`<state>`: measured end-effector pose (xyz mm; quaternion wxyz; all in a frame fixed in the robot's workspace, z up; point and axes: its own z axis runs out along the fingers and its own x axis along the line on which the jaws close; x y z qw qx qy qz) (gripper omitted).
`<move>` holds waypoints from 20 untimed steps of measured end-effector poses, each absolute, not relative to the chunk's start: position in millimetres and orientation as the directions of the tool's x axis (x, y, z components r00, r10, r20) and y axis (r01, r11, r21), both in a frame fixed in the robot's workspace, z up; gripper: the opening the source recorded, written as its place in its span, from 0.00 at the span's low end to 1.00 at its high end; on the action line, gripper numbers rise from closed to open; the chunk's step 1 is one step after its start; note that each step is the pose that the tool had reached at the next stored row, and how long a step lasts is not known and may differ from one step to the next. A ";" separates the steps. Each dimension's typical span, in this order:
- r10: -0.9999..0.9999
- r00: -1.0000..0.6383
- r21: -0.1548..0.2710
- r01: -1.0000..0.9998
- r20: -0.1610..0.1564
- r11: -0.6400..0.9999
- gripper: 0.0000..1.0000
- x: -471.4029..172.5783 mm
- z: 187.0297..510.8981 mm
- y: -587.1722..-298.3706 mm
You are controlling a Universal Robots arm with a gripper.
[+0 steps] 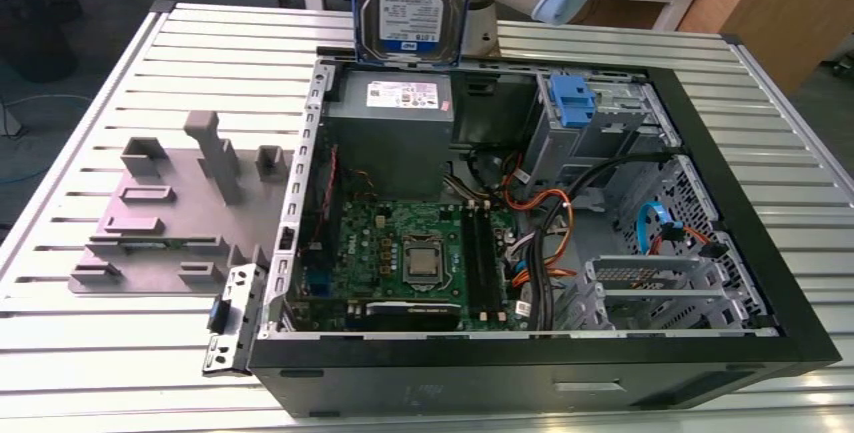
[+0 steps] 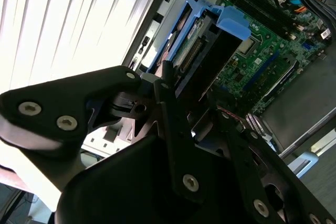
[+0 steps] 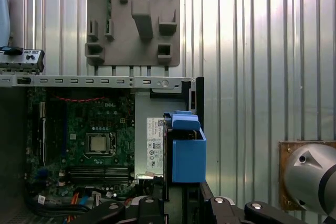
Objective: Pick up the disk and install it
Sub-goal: 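Pick up the disk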
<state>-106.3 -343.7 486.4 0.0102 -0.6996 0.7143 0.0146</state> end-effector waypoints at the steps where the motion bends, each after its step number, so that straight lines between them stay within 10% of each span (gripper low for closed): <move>1: -0.999 -0.021 0.007 -1.000 -0.035 0.021 0.35 -106.3 486.3 -343.7; 20: -0.999 -0.021 0.007 -1.000 -0.035 0.021 0.35 -94.0 484.9 -343.7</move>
